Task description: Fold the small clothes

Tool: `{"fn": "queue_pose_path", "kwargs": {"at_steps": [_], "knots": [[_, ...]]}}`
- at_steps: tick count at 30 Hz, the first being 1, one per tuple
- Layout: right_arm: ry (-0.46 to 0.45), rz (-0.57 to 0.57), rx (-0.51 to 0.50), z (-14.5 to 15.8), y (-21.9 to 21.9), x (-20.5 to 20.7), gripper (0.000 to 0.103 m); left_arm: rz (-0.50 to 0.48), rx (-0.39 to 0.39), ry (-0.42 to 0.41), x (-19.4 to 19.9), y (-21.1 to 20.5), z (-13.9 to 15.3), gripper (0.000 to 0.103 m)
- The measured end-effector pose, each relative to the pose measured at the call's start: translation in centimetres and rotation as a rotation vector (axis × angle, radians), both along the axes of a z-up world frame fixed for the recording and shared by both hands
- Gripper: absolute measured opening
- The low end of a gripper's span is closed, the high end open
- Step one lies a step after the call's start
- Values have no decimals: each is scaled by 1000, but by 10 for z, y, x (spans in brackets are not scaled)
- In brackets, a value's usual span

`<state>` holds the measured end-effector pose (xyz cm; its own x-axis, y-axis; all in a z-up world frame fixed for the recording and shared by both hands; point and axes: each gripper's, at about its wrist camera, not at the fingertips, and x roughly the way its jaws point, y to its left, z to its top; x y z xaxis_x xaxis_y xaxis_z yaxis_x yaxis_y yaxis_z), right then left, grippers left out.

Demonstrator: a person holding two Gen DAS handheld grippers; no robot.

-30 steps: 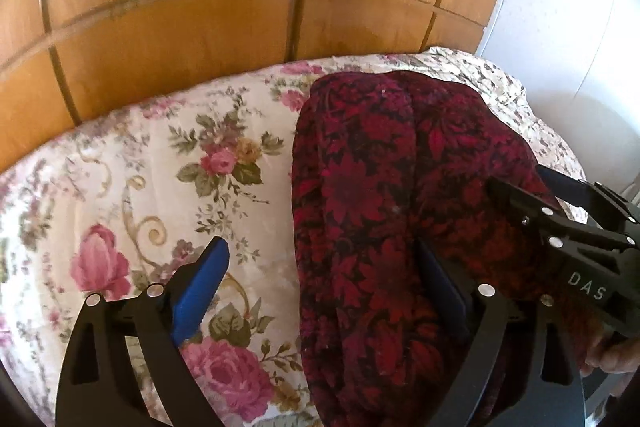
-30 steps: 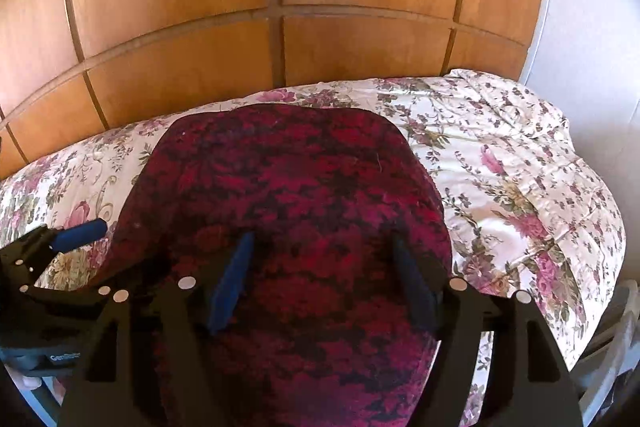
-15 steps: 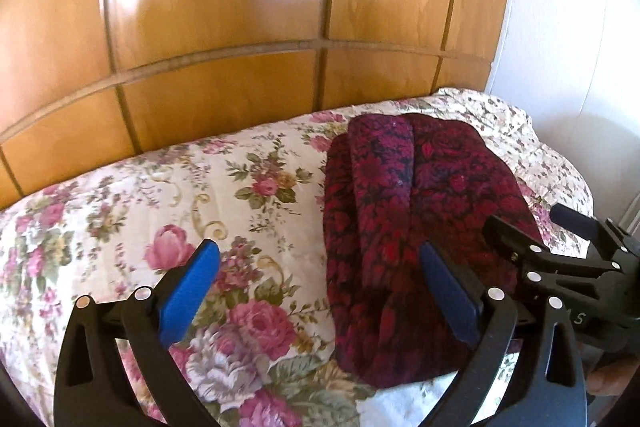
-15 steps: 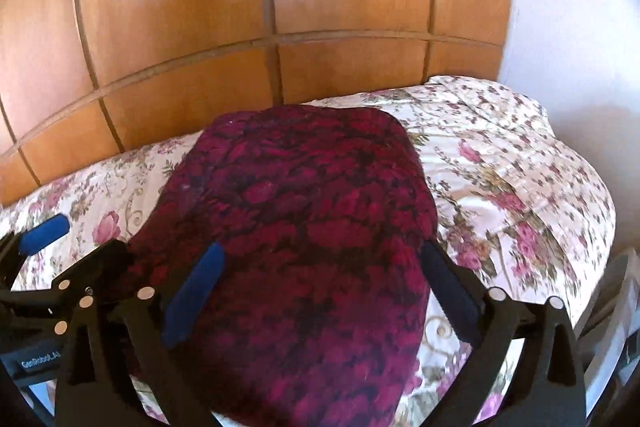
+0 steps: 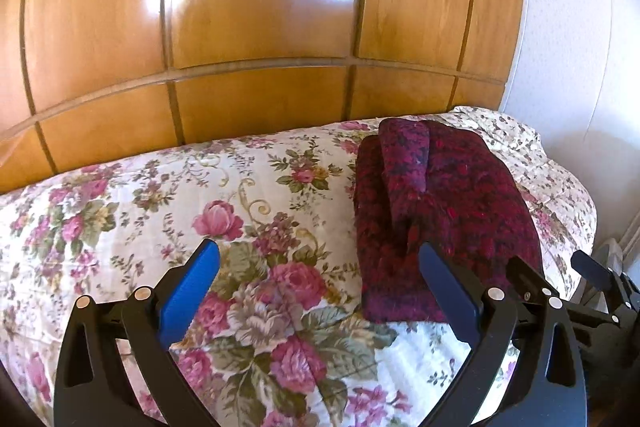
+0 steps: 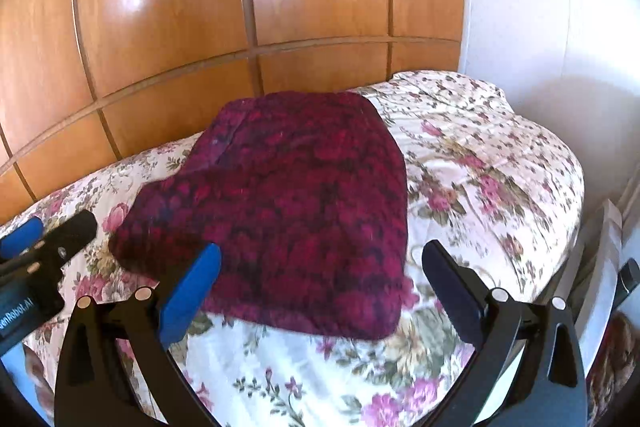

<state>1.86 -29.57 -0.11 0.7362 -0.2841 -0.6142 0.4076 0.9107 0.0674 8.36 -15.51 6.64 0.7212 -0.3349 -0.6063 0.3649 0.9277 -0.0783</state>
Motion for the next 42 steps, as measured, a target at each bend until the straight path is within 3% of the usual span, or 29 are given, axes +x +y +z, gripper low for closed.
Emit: {"fn": "queue_pose_path", "kwargs": {"at_steps": [14, 42], "knots": [[20, -17, 11, -5, 3, -20, 101, -3, -13, 1, -27, 11, 3, 99], [-2, 5, -1, 2, 17, -23, 101, 48, 20, -40, -32, 23, 11, 99]]}}
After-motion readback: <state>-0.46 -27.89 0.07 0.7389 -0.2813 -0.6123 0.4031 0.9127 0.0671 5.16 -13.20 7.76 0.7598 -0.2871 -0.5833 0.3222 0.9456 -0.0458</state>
